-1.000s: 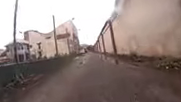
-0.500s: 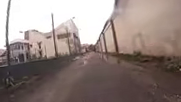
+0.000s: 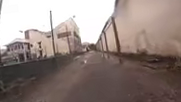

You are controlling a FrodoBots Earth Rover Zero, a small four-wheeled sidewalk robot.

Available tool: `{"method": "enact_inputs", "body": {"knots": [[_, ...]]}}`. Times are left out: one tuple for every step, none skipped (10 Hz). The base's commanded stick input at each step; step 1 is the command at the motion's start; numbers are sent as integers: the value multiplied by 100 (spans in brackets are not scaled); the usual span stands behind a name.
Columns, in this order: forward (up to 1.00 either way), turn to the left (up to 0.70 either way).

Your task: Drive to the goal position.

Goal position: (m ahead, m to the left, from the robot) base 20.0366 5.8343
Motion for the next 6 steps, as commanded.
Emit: {"method": "enact_inputs", "body": {"knots": [[50, 9], [50, 9], [50, 9], [50, 9], [50, 9], [50, 9]]}}
